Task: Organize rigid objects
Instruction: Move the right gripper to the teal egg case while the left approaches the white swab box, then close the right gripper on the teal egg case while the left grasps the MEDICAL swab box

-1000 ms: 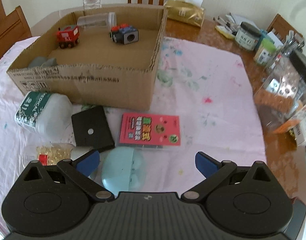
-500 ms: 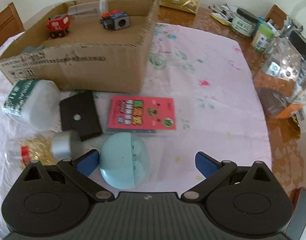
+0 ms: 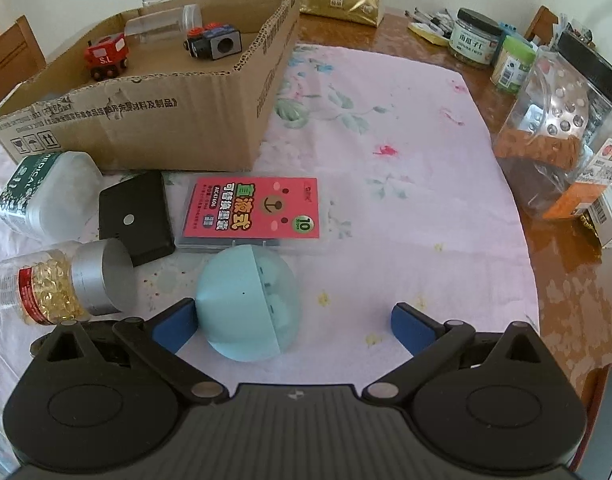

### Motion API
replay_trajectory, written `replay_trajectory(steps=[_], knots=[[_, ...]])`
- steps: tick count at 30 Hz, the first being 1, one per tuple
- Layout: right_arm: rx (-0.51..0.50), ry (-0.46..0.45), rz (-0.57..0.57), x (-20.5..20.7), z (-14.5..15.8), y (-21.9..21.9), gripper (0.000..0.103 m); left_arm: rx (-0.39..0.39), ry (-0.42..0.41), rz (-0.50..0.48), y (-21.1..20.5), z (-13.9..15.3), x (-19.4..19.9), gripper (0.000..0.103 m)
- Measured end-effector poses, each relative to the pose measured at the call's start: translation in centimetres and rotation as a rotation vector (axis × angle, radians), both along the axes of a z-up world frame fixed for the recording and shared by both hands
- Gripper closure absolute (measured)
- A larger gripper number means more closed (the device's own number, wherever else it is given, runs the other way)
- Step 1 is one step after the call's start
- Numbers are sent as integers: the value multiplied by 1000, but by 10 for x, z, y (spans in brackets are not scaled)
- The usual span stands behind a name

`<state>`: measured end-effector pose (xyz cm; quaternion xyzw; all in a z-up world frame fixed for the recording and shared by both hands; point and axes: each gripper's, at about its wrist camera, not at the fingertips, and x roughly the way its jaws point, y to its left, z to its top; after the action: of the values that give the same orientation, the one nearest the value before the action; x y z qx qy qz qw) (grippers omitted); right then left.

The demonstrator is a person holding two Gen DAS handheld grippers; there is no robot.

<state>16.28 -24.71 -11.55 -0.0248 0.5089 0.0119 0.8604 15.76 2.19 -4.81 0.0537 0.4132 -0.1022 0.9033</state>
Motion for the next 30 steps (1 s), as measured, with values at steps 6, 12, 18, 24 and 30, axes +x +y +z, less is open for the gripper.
replay_trajectory(steps=[6, 12, 18, 24, 30], knots=[[1, -21, 10, -3, 0, -1, 0, -2, 7, -38, -30, -12, 24, 1], [1, -31, 13, -4, 0, -1, 0, 21, 20, -48, -48, -31, 41, 1], [2, -51, 18, -7, 0, -1, 0, 8, 57, -30, -48, -44, 48, 1], [2, -46, 22, -6, 0, -1, 0, 15, 67, -38, -35, -45, 40, 0], [3, -64, 27, -8, -1, -1, 0, 16, 49, -57, -37, -48, 44, 5]])
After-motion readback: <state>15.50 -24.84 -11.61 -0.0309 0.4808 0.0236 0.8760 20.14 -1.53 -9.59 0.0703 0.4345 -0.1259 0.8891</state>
